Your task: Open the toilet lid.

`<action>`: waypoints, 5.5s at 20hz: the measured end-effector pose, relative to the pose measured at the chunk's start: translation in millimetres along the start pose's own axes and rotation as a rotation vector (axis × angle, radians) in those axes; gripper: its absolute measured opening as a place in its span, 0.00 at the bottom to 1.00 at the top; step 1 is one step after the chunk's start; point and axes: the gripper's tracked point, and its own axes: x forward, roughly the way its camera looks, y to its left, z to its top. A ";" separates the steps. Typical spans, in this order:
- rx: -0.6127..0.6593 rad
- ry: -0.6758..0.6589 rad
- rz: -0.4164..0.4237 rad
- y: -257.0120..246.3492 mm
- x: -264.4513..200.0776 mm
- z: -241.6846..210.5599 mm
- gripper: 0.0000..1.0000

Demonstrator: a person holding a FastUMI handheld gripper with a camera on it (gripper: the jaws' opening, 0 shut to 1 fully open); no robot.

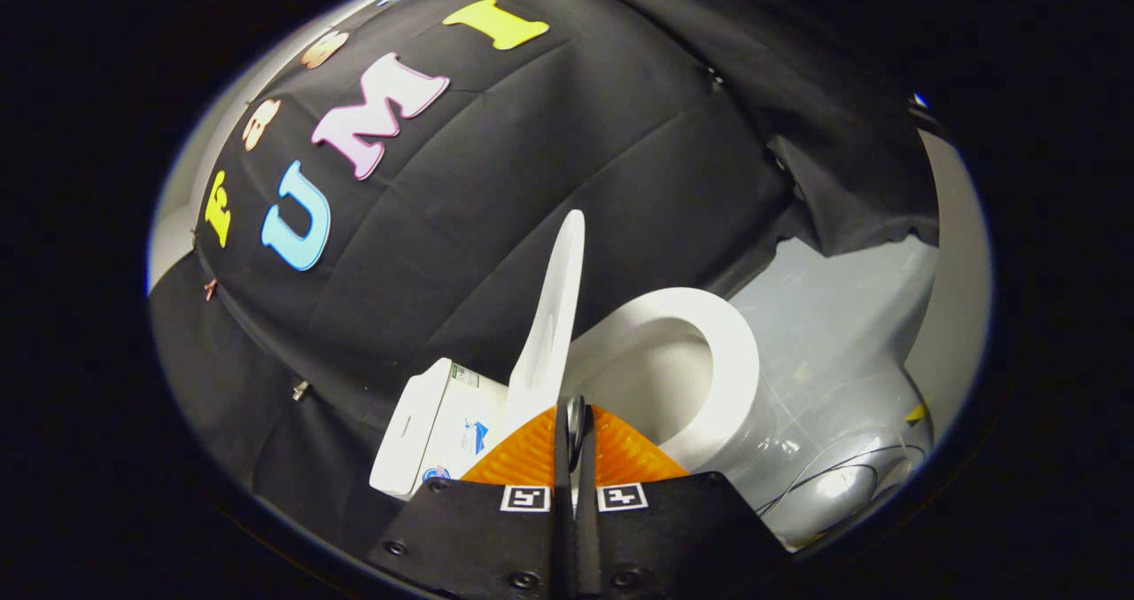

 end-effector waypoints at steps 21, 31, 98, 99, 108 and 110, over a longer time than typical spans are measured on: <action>-0.363 -0.149 -0.166 150.8 -14.3 0.2 0.05; -0.436 -0.183 -0.220 220.8 -11.3 -22.3 0.05; -0.764 -0.295 0.077 408.9 -18.2 -119.2 0.99; -0.762 -0.301 0.086 408.7 -22.9 -113.9 0.99; -0.746 -0.360 0.157 387.9 -48.7 -44.9 0.99; -0.746 -0.383 0.155 372.2 -50.4 -24.1 0.98</action>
